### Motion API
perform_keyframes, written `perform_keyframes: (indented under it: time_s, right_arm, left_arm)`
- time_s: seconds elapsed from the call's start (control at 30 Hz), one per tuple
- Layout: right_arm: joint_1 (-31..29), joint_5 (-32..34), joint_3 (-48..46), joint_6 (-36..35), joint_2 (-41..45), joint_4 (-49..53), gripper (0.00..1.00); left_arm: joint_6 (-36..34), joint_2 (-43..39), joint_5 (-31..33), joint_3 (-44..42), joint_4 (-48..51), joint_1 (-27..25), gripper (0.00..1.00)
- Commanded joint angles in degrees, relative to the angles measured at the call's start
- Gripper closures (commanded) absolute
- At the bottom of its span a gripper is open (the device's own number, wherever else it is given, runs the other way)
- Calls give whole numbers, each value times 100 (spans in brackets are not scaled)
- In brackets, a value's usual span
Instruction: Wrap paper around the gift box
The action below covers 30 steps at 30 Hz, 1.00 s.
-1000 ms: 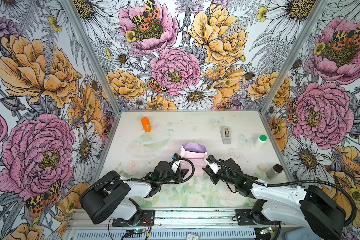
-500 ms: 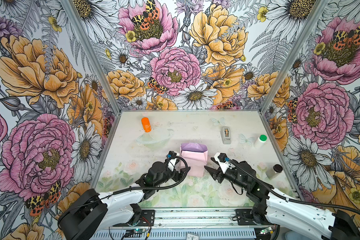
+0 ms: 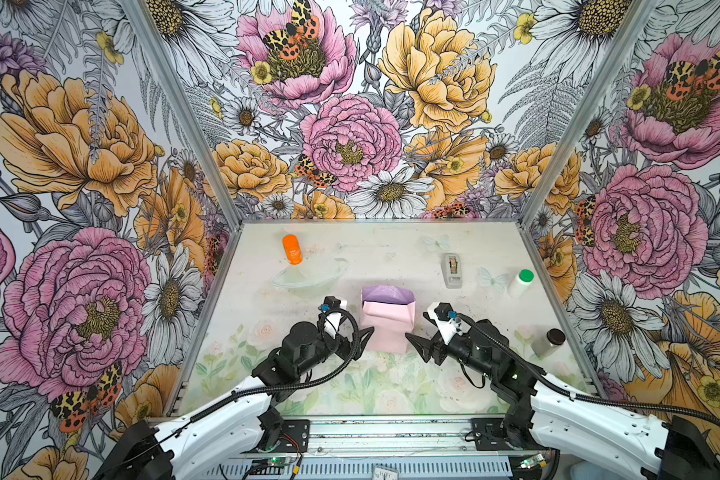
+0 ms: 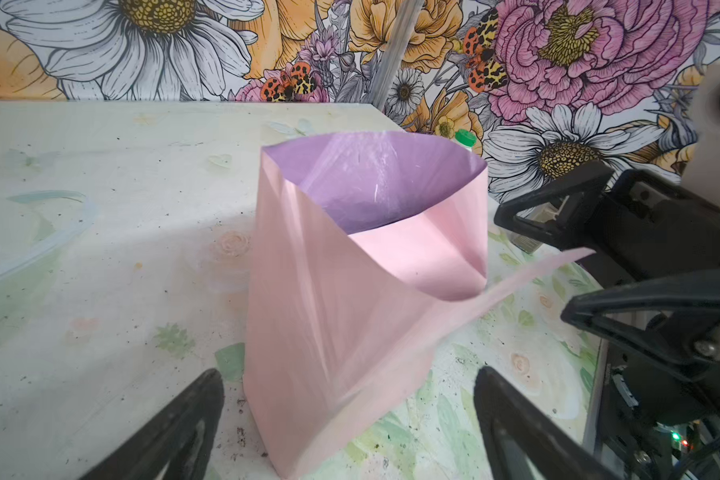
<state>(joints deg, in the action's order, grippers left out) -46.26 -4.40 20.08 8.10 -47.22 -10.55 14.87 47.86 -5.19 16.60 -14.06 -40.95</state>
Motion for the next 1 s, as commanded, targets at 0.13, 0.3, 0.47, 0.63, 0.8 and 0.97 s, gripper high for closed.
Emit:
perform_keyframes:
  time_s: [0.13,0.3,0.47,0.63,0.8,0.97]
  right_arm:
    - [-5,-112,439,-124,-562,-430,19]
    - [3,58,549,-174,-796,-518,18]
    - [47,255,637,-121,-889,-459,18]
    - [54,256,707,-83,-1048,-459,18]
    - [52,243,804,-65,-1264,-545,18]
    - [49,471,862,35,-1420,-580,18]
  left_arm:
    - [284,166,-251,477,323,343,5]
    - [288,332,-358,626,334,408,5]
    - [307,502,-425,764,331,474,5]
    - [334,641,-501,870,279,561,5]
    - [373,789,-497,928,229,579,5]
    - [384,918,-389,977,264,587,5]
